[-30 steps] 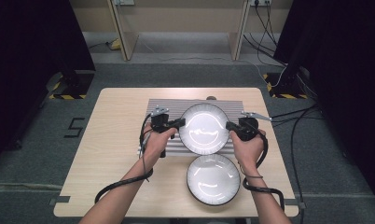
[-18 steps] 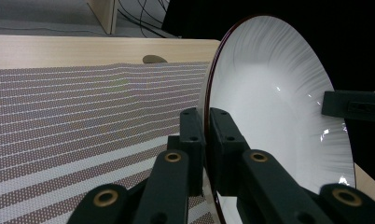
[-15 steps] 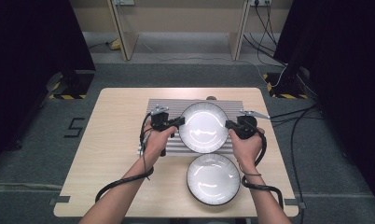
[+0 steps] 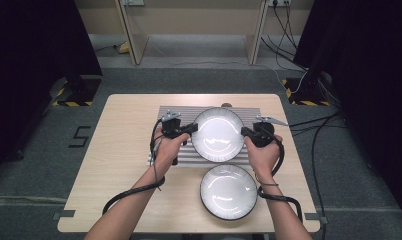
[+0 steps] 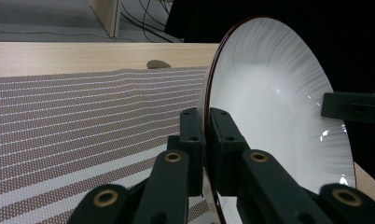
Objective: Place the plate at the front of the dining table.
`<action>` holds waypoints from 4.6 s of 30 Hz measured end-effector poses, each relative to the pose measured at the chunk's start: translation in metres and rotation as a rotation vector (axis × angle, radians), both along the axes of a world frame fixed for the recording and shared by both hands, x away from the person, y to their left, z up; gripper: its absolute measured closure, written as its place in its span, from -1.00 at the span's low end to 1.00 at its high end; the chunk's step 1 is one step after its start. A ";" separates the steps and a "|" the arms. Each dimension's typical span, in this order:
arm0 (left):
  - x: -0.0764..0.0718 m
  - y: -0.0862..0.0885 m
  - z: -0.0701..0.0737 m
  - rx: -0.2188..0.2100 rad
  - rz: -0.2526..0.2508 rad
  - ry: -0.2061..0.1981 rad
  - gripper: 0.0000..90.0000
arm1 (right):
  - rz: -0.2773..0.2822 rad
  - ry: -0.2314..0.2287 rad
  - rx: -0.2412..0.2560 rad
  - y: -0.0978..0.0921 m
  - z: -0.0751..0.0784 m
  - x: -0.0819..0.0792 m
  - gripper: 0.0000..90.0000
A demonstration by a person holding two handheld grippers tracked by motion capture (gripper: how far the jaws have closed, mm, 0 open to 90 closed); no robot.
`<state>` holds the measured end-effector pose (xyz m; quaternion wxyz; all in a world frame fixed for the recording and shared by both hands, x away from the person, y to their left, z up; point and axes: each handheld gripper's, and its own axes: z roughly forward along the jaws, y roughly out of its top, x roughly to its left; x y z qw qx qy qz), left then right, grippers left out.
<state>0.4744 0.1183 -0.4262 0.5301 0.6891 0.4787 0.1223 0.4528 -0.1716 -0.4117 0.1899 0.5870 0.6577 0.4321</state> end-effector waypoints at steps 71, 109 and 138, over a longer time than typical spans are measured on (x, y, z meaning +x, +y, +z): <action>0.030 0.000 -0.012 0.028 0.032 -0.010 0.87 | -0.017 0.031 -0.015 0.008 -0.015 0.035 0.89; 0.044 -0.001 -0.026 0.040 0.062 -0.019 0.87 | -0.005 0.033 -0.048 0.011 -0.026 0.054 0.88; 0.053 -0.003 -0.038 0.061 0.070 0.004 0.86 | -0.012 0.054 -0.063 0.012 -0.039 0.063 0.89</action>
